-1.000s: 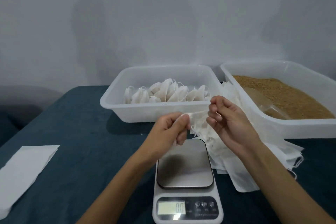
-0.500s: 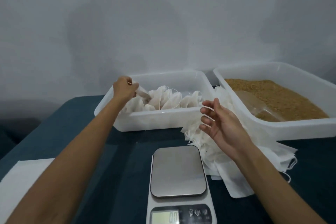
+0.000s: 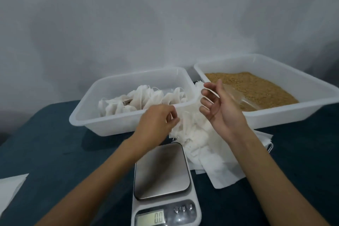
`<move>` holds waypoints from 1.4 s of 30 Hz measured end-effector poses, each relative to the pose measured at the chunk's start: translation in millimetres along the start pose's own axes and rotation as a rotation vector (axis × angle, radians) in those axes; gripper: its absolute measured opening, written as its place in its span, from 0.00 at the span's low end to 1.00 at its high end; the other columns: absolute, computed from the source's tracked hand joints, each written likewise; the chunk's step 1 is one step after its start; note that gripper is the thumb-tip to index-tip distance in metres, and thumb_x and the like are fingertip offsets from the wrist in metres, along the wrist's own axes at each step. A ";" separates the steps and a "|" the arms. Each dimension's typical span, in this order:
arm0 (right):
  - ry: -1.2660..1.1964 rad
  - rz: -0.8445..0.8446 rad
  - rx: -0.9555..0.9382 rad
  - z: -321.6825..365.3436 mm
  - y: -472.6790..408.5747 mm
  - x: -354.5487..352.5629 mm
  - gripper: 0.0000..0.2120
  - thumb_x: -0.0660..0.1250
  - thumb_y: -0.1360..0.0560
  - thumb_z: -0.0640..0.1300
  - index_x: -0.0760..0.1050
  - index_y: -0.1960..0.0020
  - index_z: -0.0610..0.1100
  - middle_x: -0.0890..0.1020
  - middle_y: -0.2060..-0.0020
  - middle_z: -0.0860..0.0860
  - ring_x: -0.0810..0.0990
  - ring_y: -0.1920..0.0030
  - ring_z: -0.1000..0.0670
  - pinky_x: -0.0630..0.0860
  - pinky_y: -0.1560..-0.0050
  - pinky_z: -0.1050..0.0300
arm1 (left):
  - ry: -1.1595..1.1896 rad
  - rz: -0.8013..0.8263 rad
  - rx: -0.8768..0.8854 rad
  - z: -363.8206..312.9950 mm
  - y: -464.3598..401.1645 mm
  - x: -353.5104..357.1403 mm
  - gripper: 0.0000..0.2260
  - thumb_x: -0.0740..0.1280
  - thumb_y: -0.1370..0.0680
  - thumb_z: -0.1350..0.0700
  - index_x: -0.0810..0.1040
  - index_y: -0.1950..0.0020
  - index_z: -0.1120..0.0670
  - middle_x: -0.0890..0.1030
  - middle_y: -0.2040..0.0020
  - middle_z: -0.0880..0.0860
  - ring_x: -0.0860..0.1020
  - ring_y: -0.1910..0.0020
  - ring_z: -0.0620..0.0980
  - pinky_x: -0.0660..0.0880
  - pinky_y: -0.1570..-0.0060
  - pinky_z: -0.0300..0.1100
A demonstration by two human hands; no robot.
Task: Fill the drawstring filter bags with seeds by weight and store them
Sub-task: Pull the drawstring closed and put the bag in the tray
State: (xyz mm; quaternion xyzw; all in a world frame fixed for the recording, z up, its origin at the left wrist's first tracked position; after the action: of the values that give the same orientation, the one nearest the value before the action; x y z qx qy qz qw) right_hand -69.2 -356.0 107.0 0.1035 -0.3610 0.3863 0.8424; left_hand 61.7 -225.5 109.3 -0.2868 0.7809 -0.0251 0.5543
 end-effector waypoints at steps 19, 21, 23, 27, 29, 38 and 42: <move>0.365 0.084 -0.125 -3.5 6.7 8.8 0.14 0.63 0.17 0.49 0.80 0.54 0.42 0.78 0.64 0.47 0.70 0.72 0.51 0.70 0.72 0.59 | 0.548 -0.427 -0.316 7.7 33.0 -6.0 0.13 0.75 0.22 0.54 0.77 0.64 0.52 0.77 0.70 0.45 0.73 0.70 0.44 0.72 0.64 0.37; 0.518 0.189 -0.098 -16.0 11.7 18.6 0.12 0.66 0.18 0.48 0.80 0.54 0.41 0.79 0.64 0.46 0.74 0.71 0.50 0.73 0.72 0.58 | 0.694 -0.424 -0.357 12.3 41.8 -7.5 0.15 0.76 0.23 0.55 0.75 0.65 0.56 0.74 0.71 0.48 0.71 0.71 0.49 0.71 0.68 0.44; 0.668 0.270 -0.075 -29.5 16.8 26.4 0.10 0.68 0.19 0.47 0.80 0.54 0.41 0.81 0.63 0.46 0.79 0.68 0.48 0.77 0.69 0.56 | 0.770 -0.406 -0.343 10.7 48.9 -6.0 0.15 0.76 0.23 0.55 0.75 0.64 0.58 0.74 0.72 0.54 0.70 0.74 0.50 0.70 0.72 0.43; 0.830 0.308 -0.097 -44.0 21.1 31.6 0.08 0.73 0.23 0.46 0.81 0.52 0.41 0.84 0.59 0.47 0.84 0.59 0.46 0.84 0.62 0.47 | 0.807 -0.363 -0.268 9.5 54.7 -2.4 0.10 0.72 0.19 0.58 0.83 0.60 0.56 0.78 0.68 0.59 0.74 0.73 0.49 0.74 0.72 0.42; 0.889 0.296 -0.116 -45.3 20.4 30.6 0.10 0.75 0.25 0.49 0.82 0.51 0.43 0.85 0.57 0.50 0.85 0.56 0.48 0.84 0.58 0.45 | 0.832 -0.337 -0.245 10.6 56.4 -0.8 0.07 0.70 0.18 0.60 0.86 0.54 0.55 0.81 0.66 0.55 0.78 0.70 0.47 0.78 0.70 0.41; 0.899 0.324 -0.158 -53.5 21.8 30.9 0.09 0.77 0.27 0.52 0.82 0.53 0.49 0.86 0.58 0.51 0.86 0.55 0.49 0.83 0.53 0.46 | 0.833 -0.310 -0.213 13.7 61.3 0.7 0.07 0.72 0.20 0.62 0.85 0.58 0.55 0.81 0.68 0.51 0.78 0.68 0.45 0.78 0.69 0.41; 0.801 0.357 -0.116 -52.5 20.7 31.6 0.03 0.74 0.24 0.40 0.84 0.53 0.40 0.86 0.61 0.47 0.86 0.58 0.48 0.82 0.58 0.55 | 0.902 -0.261 -0.195 12.7 58.8 1.1 0.09 0.70 0.18 0.60 0.84 0.57 0.56 0.79 0.68 0.52 0.76 0.68 0.48 0.77 0.70 0.43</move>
State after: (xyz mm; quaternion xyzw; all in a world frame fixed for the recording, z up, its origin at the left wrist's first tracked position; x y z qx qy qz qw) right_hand -42.5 -299.9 88.9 -0.1657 -0.0392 0.5146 0.8403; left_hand 48.0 -173.5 82.4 -0.3938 0.8996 -0.1433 0.1229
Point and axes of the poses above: each hand's wrist, its own y-axis away from the middle knuckle, its own x-axis out of the palm, z = x × y, the point moved 4 cm from there along -y, towards the middle knuckle
